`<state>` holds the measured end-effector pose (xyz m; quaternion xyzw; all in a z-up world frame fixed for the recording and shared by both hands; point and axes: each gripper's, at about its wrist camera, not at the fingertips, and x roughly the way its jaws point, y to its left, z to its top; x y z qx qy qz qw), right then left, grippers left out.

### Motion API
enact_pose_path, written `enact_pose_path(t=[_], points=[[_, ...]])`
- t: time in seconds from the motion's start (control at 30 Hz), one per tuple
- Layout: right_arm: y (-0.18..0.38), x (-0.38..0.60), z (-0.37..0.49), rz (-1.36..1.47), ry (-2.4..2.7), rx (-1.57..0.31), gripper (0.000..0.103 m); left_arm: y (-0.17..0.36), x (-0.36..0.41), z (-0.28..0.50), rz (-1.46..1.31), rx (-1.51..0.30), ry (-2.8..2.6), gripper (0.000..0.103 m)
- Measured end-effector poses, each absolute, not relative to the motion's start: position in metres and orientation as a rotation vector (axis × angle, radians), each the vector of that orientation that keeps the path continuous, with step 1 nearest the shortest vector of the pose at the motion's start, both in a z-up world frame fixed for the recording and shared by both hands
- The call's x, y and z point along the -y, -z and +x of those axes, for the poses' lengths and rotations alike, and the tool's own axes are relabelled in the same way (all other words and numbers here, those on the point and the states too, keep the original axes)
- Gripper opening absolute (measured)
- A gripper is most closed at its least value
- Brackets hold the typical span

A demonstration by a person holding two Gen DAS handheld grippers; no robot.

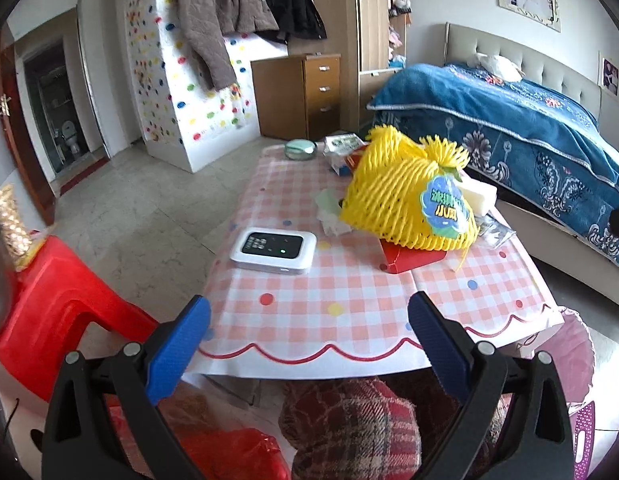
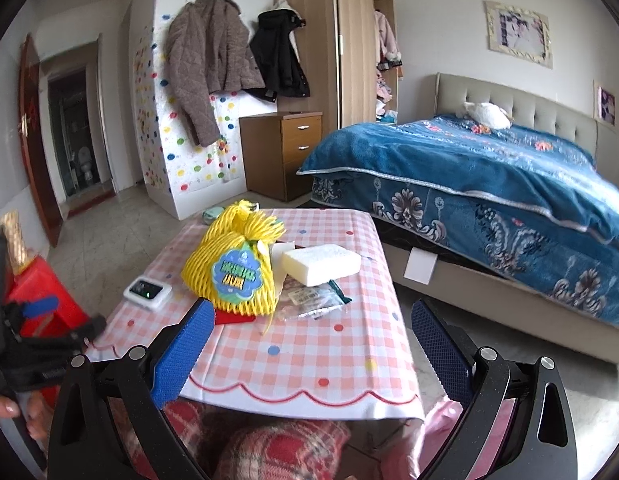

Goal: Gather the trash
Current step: 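Reach the left tool to the yellow foam net and grasp it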

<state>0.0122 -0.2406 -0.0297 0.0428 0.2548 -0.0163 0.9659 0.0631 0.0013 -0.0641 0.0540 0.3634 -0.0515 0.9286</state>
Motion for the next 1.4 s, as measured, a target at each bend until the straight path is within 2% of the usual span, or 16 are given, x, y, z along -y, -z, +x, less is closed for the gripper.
enact_pose_path(t=[0.4,0.63,0.67,0.7,0.73,1.0,1.1,1.23,1.27,1.33,1.4], points=[[0.062,0.249,0.061,0.046,0.083,-0.580,0.097,0.091,0.032,0.122,0.112,-0.750,0.169,0.096],[0.072,0.262,0.083,0.039,0.086,-0.584,0.091,0.105,0.052,0.163,0.058,-0.797,0.247,0.096],[0.074,0.263,0.086,0.040,0.083,-0.589,0.089,0.107,0.055,0.168,0.056,-0.804,0.257,0.096],[0.076,0.265,0.089,0.038,0.083,-0.596,0.076,0.109,0.058,0.172,0.054,-0.806,0.267,0.096],[0.080,0.266,0.093,0.033,0.093,-0.611,0.069,0.111,0.061,0.178,0.052,-0.806,0.279,0.096],[0.104,0.270,0.115,0.055,0.025,-0.707,0.053,0.126,0.066,0.209,-0.052,-0.827,0.414,0.096],[0.108,0.267,0.116,0.053,0.011,-0.724,0.050,0.125,0.063,0.210,-0.112,-0.812,0.475,0.085],[0.110,0.263,0.115,0.046,-0.001,-0.731,0.050,0.116,0.060,0.207,-0.153,-0.777,0.509,0.053],[0.109,0.262,0.113,0.046,-0.003,-0.730,0.050,0.114,0.059,0.205,-0.162,-0.770,0.514,0.042],[0.107,0.261,0.110,0.047,-0.003,-0.726,0.050,0.106,0.059,0.199,-0.160,-0.748,0.532,0.028],[0.104,0.260,0.106,0.049,-0.001,-0.719,0.050,0.097,0.060,0.191,-0.151,-0.721,0.538,0.021]])
